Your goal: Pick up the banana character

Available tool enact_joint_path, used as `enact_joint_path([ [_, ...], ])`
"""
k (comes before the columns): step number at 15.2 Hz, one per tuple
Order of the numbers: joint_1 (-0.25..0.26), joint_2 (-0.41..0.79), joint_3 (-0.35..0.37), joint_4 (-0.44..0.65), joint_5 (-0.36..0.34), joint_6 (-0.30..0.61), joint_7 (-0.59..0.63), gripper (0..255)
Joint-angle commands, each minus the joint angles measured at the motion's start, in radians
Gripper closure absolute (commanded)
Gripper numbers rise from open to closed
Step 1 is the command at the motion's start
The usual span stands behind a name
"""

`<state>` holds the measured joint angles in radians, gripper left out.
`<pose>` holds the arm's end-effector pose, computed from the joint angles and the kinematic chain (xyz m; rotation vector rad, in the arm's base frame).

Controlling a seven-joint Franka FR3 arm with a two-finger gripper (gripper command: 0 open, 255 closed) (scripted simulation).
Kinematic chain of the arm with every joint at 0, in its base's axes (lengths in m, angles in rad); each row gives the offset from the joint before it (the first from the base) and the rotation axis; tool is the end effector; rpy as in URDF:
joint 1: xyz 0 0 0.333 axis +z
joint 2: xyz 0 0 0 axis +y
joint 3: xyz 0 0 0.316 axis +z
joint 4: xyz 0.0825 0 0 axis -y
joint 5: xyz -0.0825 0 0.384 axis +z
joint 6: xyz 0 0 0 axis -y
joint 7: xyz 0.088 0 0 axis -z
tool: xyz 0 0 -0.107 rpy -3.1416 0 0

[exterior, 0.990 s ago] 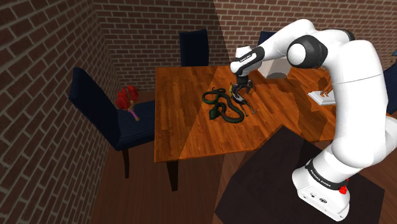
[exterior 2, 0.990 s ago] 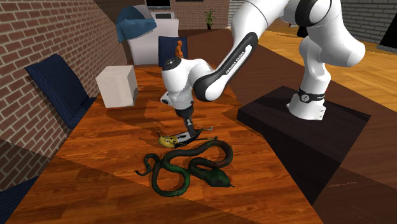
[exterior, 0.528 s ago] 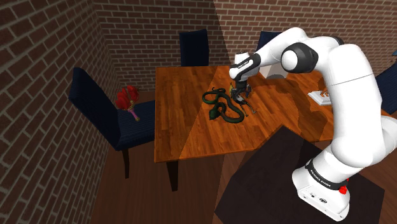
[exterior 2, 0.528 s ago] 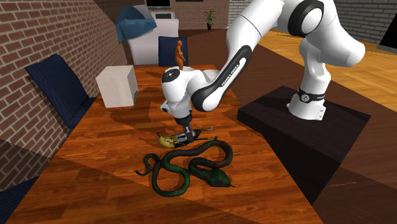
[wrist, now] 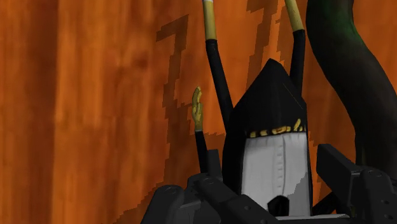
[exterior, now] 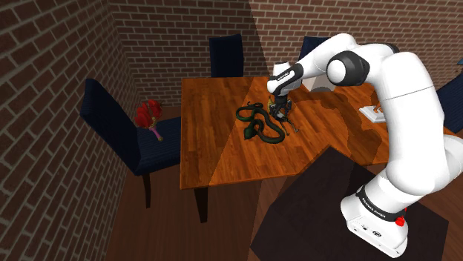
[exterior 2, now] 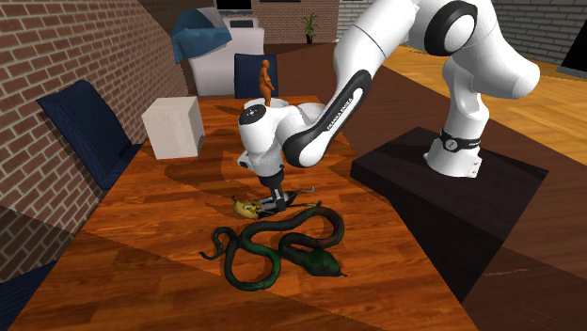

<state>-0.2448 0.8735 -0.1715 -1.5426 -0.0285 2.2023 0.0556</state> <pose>0.6243 -0.2623 0.1238 2.9415 -0.6048 -0.3441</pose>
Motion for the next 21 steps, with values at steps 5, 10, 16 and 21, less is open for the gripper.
enact_joint_path([
  [5,0.001,-0.008,-0.001,-0.003,-0.001,-0.005,-0.001,255],
  [10,0.005,-0.06,-0.005,-0.02,-0.005,-0.039,-0.004,255],
  [16,0.01,-0.117,-0.01,-0.031,-0.009,-0.086,-0.008,255],
  [21,0.012,-0.146,-0.013,-0.034,-0.012,-0.111,-0.01,255],
])
